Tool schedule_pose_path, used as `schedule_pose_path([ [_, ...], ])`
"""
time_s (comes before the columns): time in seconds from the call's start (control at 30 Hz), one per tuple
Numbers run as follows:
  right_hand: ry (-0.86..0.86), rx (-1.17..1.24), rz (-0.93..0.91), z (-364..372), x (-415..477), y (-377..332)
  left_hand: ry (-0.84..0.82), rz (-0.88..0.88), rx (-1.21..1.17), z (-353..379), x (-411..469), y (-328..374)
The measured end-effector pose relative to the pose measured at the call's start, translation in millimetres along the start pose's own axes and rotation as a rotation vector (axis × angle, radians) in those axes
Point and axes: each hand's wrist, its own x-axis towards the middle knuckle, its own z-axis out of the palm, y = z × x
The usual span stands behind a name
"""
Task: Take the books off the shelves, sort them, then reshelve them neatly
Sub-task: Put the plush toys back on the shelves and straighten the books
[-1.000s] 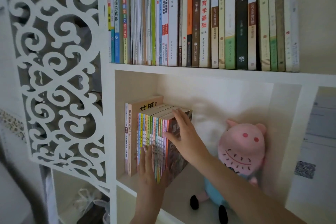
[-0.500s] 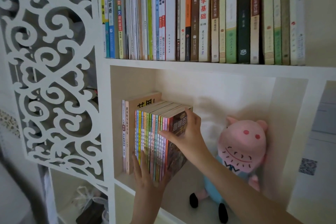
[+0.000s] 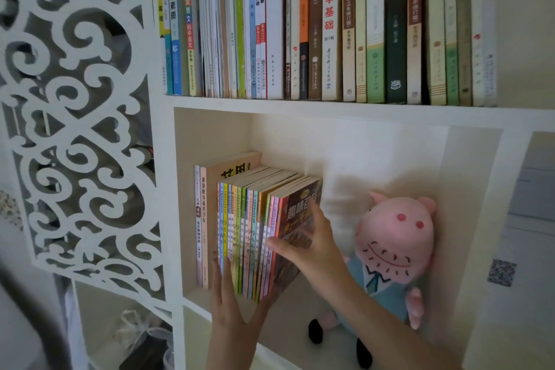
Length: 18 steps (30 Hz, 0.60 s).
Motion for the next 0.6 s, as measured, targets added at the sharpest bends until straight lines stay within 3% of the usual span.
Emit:
schedule_pose_path([
  [0.13,0.030,-0.062,-0.014,5.7,2.2,-0.4,-0.035,-0.065,0.089,1.7,3.2,-5.7],
  [0.27,0.020,-0.209,-0.037,16.8,6.8,-0.5,-0.129,-0.278,0.116,17.8,8.4,-9.2],
  [0.4,0.018,-0.294,-0.076,25.4,16.8,1.5,-0.201,-0.408,-0.045,14.8,8.9,7.5],
  [0.6,0.036,-0.457,-0.113,30.0,30.8,3.8,-0.209,-0.414,-0.218,11.6,4.5,18.2],
])
